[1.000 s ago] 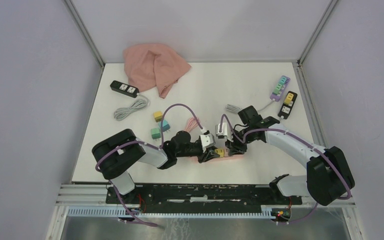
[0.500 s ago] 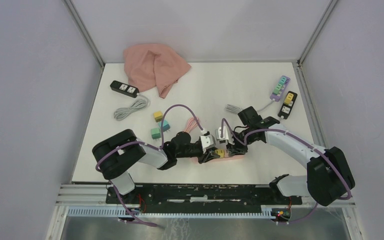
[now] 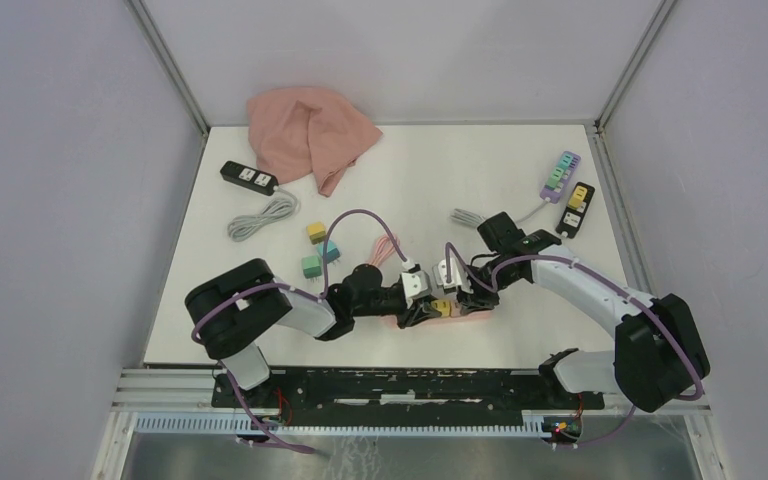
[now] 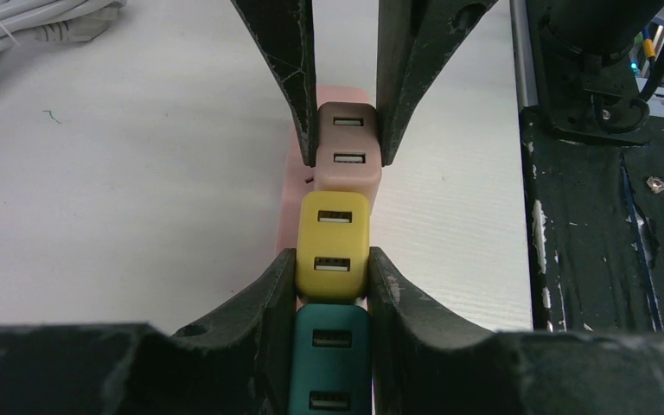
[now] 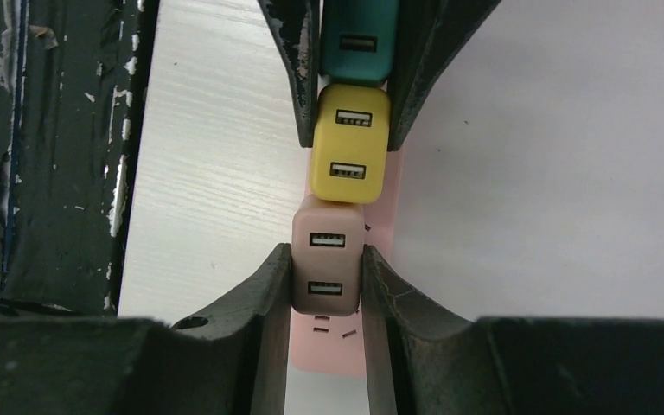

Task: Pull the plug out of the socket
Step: Remove the plug from the socket.

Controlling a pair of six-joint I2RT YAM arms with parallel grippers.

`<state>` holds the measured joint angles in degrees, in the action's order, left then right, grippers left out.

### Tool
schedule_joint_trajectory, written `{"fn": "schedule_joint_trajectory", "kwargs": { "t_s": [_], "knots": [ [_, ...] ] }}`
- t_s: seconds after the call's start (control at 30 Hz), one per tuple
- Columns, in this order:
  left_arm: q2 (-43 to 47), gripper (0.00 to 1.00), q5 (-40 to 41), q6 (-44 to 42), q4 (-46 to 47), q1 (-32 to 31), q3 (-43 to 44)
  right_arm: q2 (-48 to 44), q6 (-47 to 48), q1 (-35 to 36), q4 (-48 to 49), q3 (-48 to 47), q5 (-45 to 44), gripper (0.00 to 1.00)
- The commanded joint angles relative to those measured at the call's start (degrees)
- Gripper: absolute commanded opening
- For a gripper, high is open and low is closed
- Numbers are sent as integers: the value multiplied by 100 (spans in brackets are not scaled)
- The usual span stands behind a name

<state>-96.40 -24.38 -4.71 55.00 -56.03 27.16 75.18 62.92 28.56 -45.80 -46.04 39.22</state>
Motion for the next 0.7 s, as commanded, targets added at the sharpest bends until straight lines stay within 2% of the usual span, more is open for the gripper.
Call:
{"fn": "schedule_joint_trajectory", "kwargs": {
  "t_s": [0.0,0.13,0.23,0.33,0.43,0.57,0.6,0.67],
  "knots": [
    [-139,3,198,-106,38,44,-61,-20,704,179,-882,-328,1319,0],
    [-183,3,192,-59,83,43,-54,-213,-1410,214,826,-233,990,0],
    [-204,3,197,-32,105,45,-61,-215,-2001,44,1177,-349,348,0],
    [-180,3,206,-13,132,45,-116,-292,-1712,-354,921,-376,150,0],
    [-161,3,206,-20,128,43,-134,-386,-686,-490,110,-330,264,0],
    [-160,3,181,-30,117,41,-108,-157,604,-437,-994,-327,1021,0],
    [-160,3,178,-30,108,47,-100,-76,783,-311,-1155,-377,1195,0],
    [-164,3,184,-18,107,41,-84,0,576,-16,-1075,-391,1286,0]
  ]
}}
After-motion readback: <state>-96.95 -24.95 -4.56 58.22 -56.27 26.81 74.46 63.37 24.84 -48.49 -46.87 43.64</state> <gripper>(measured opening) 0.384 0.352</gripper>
